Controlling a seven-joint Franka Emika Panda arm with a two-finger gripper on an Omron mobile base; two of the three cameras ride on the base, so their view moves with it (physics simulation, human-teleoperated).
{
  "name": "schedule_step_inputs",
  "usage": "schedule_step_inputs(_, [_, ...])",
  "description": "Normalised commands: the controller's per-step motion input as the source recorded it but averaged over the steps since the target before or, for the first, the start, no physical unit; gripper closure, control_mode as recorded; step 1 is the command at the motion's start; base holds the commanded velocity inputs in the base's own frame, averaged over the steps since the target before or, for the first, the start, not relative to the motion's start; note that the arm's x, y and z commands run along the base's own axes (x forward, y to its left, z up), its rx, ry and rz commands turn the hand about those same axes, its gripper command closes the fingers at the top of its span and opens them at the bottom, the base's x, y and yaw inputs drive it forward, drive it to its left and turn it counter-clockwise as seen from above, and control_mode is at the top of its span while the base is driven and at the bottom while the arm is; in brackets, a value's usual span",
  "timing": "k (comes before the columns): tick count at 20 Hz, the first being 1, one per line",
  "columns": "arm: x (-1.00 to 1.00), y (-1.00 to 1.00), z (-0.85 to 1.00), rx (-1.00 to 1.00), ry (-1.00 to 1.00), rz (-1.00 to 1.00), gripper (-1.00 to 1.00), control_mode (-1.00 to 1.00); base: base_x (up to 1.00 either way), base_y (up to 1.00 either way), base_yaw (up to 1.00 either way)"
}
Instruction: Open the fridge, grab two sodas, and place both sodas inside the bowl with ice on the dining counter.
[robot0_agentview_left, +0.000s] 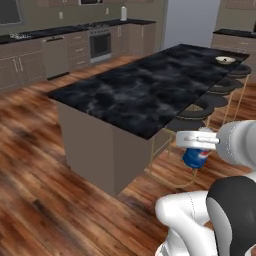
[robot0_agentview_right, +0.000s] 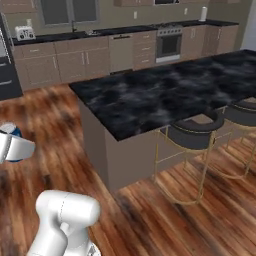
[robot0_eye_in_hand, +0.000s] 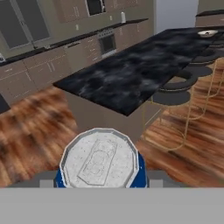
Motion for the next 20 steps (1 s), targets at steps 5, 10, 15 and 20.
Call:
schedule_step_inputs(5, [0.00, 0.00, 0.00, 0.00, 0.00, 0.00, 1.00, 1.00, 0.38, -1.00, 0.12])
schedule_step_inputs(10, [0.00, 0.00, 0.00, 0.00, 0.00, 0.00, 1.00, 1.00, 0.44, -1.00, 0.14])
schedule_step_inputs(15, [0.00, 0.00, 0.00, 0.00, 0.00, 0.00, 1.00, 1.00, 0.46, -1.00, 0.14])
schedule_step_inputs(20, [0.00, 0.00, 0.00, 0.00, 0.00, 0.00, 1.00, 1.00, 0.46, -1.00, 0.14])
